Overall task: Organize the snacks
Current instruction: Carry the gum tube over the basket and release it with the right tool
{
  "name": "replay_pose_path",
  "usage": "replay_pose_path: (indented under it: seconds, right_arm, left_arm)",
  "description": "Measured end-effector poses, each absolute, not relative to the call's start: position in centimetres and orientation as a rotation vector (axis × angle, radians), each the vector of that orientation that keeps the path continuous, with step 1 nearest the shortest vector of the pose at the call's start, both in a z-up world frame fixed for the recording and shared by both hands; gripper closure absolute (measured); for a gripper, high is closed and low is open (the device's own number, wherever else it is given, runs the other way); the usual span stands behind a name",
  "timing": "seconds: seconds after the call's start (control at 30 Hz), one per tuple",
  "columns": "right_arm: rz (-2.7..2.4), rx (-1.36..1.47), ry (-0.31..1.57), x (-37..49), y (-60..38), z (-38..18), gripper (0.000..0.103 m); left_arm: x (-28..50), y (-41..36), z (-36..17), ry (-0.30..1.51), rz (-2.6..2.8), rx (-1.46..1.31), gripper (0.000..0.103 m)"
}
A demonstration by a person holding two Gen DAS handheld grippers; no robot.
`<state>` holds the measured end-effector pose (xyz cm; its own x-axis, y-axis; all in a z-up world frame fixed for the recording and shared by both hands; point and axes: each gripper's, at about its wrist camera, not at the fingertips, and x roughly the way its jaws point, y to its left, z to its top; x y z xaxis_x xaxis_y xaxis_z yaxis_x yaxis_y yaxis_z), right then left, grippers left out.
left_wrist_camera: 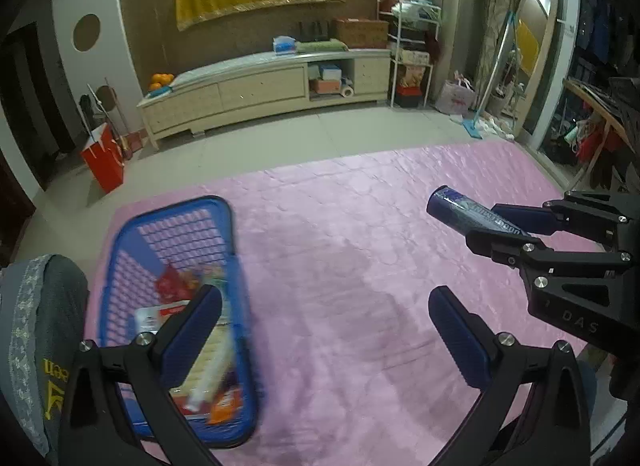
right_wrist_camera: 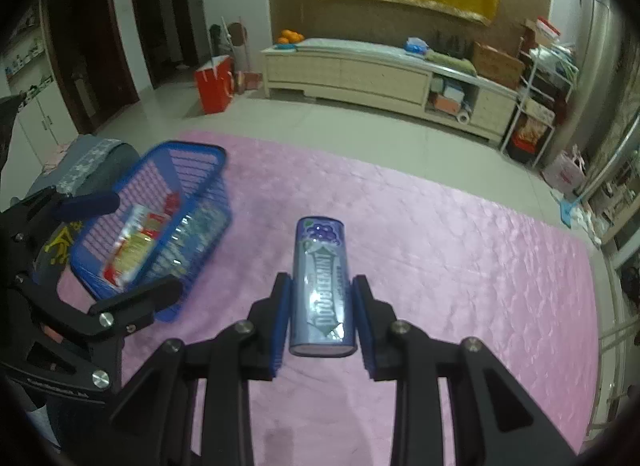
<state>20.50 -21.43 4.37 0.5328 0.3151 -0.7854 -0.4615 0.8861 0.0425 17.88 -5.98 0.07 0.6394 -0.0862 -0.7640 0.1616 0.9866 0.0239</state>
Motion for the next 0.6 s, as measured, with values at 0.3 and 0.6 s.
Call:
replay_pose_path:
  seconds: [0.3, 0.6]
  right_arm:
    - [0.568, -0.222, 0.869, 20.0, -13.4, 5.6, 0.068]
    - [0.641, -0.272, 0.897, 21.5, -6.5, 3.9, 0.068]
  left_arm:
    - [16.9, 1.8, 2.2, 0.823, -0.046, 0.086, 0.001]
    - [16.6, 9.9, 1.0, 0.852, 0.057, 0.048, 0.001]
